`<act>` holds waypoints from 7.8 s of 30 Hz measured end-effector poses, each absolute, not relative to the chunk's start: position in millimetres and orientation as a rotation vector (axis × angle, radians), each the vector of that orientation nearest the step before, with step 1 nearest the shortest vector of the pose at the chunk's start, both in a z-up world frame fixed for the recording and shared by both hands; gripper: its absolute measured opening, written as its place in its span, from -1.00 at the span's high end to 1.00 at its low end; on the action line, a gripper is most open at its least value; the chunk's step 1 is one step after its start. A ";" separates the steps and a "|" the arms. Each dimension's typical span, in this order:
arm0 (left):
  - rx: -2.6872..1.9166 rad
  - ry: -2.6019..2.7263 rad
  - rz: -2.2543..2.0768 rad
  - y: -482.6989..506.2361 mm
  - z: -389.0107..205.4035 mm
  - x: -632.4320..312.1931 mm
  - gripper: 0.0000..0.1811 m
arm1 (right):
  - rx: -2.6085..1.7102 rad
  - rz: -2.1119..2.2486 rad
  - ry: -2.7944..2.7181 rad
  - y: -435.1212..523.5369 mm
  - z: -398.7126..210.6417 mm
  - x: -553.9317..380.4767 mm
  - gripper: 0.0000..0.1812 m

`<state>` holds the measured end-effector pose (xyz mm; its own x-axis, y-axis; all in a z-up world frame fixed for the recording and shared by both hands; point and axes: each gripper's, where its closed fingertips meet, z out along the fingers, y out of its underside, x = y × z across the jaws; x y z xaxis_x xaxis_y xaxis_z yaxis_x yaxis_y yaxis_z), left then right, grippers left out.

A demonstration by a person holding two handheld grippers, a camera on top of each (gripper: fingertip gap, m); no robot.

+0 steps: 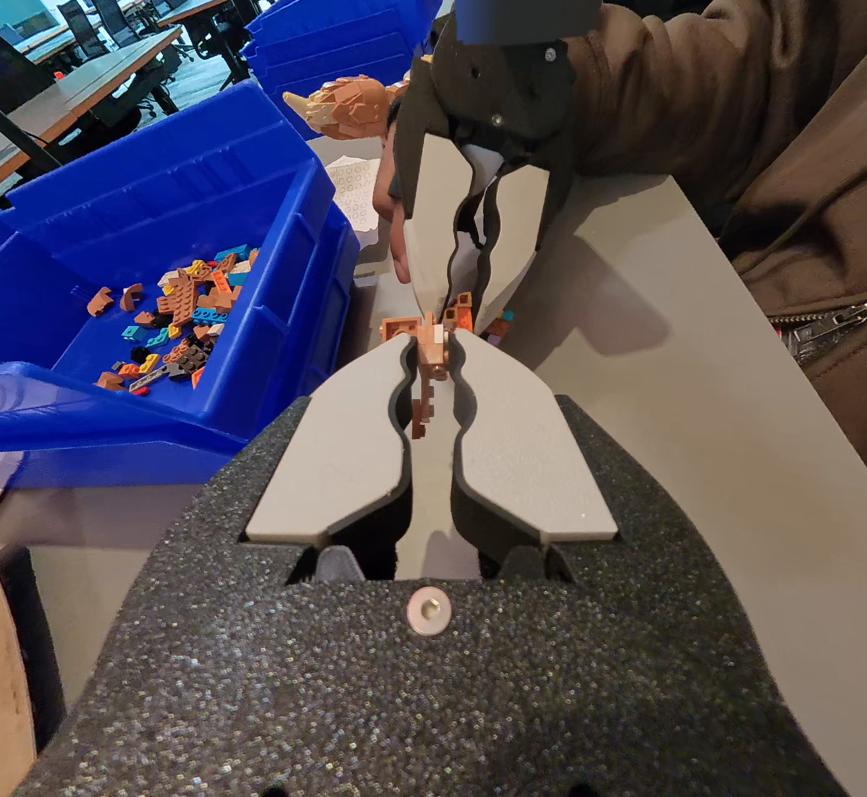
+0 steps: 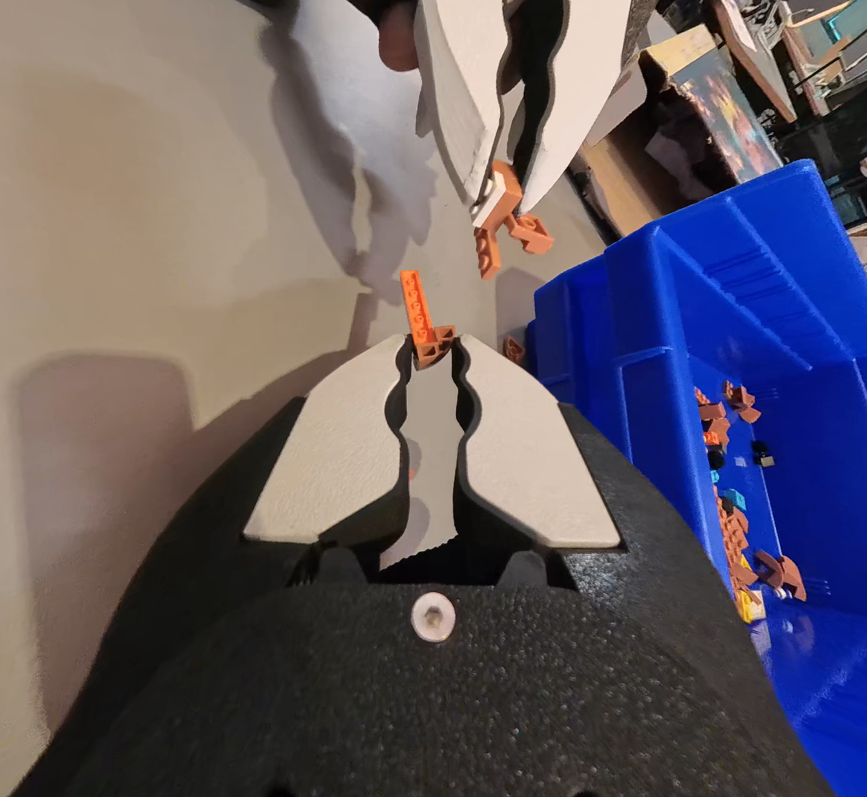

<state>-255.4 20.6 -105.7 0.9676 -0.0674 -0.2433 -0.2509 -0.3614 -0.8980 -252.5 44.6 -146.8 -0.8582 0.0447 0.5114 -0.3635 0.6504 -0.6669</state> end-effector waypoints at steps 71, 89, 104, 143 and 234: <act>-2.130 0.118 -0.101 31.1 -149.0 -235.5 0.73 | 0.530 0.916 -2.047 35.5 -134.1 -248.1 0.83; -2.136 0.763 1.006 38.3 -150.2 -258.4 0.88 | 0.482 0.991 -2.111 34.4 -138.3 -248.3 0.84; -2.128 0.644 1.035 34.2 -144.0 -273.3 0.89 | 0.233 1.120 -2.234 44.6 -133.1 -262.1 0.86; -1.839 0.363 0.439 39.1 -96.0 -241.9 0.89 | 0.284 1.510 -2.047 20.8 -76.6 -235.0 0.78; -2.299 -0.469 0.450 29.9 -191.5 -339.3 0.97 | -0.370 1.003 -2.188 73.4 -126.2 -326.2 0.77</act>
